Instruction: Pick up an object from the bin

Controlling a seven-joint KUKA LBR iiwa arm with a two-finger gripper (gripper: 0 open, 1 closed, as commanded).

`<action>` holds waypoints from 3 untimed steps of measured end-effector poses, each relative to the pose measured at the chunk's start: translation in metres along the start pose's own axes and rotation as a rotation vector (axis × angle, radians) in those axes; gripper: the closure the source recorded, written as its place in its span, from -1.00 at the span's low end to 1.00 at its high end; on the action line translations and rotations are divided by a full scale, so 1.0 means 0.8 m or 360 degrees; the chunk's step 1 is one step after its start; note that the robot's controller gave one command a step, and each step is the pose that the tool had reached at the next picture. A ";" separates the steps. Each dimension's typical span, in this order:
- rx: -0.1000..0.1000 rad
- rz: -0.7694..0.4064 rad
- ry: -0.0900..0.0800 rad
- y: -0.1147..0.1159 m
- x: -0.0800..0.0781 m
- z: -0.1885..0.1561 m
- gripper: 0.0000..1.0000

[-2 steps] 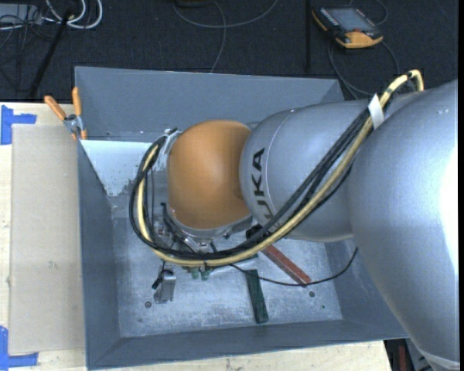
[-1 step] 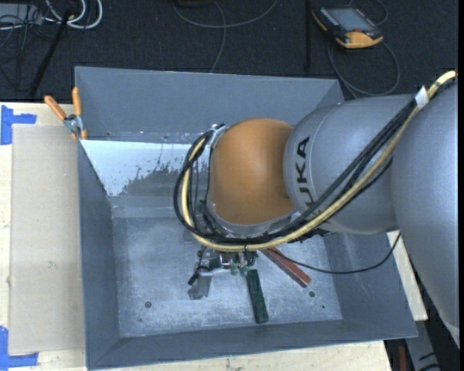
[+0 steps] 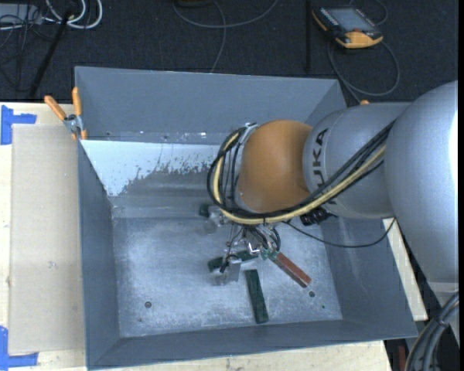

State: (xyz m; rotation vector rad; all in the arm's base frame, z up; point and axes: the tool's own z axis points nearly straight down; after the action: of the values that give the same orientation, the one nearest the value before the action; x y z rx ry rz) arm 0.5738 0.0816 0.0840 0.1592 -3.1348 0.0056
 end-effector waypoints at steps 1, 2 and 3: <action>-0.0005 -0.0878 -0.0013 0.023 -0.031 -0.061 -1.00; -0.0008 -0.0858 0.0014 -0.012 0.048 0.024 -1.00; -0.0006 -0.0854 -0.0005 -0.011 0.043 0.018 1.00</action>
Offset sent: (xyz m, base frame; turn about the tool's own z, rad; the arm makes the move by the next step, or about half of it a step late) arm 0.0220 0.0198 0.0476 -0.5516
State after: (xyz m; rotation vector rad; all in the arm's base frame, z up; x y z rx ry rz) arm 0.5405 0.0693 0.0696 0.9850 -2.9826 -0.0021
